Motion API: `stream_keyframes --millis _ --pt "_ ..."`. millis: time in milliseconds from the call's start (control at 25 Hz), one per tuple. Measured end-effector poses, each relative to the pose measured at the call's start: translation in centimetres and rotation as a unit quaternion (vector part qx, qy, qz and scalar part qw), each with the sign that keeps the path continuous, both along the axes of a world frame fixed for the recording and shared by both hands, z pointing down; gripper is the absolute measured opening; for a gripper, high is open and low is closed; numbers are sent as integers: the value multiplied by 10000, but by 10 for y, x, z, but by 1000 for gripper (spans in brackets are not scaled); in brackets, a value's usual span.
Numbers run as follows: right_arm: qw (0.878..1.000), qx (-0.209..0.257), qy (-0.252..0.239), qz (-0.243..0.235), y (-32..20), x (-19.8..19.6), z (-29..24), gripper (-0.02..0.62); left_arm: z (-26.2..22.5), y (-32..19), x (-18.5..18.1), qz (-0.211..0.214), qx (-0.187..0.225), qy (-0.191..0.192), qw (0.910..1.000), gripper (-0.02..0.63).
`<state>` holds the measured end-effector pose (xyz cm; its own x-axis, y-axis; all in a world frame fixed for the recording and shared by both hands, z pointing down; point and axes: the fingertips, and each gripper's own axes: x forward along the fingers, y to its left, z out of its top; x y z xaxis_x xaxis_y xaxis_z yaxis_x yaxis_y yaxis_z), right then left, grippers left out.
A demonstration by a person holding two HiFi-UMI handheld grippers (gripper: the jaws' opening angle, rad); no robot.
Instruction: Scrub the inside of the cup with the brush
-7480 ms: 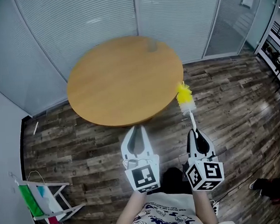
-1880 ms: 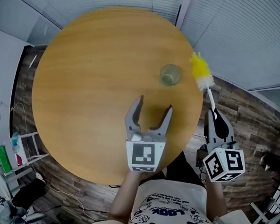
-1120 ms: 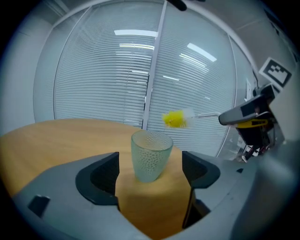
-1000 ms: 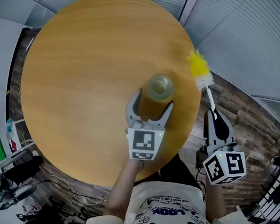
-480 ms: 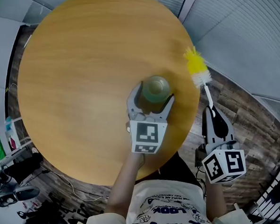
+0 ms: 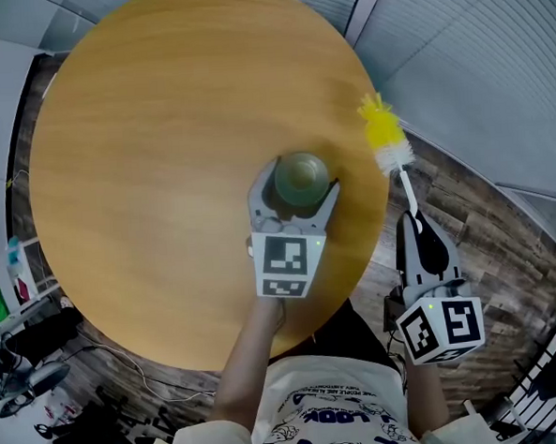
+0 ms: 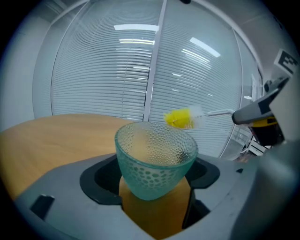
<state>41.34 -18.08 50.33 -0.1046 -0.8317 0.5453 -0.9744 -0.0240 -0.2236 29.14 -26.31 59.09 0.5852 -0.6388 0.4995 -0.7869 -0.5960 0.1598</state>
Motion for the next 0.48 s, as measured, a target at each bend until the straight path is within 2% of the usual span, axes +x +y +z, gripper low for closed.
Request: stream_keyframes --millis 280,480 --pt "10000 -25 1 -4 1 -2 4 46 7 -2 1 64 132 -126 9998 388" --pt "10000 -8 18 -63 1 -7 1 46 5 4 2 195 3 -90 9998 383"
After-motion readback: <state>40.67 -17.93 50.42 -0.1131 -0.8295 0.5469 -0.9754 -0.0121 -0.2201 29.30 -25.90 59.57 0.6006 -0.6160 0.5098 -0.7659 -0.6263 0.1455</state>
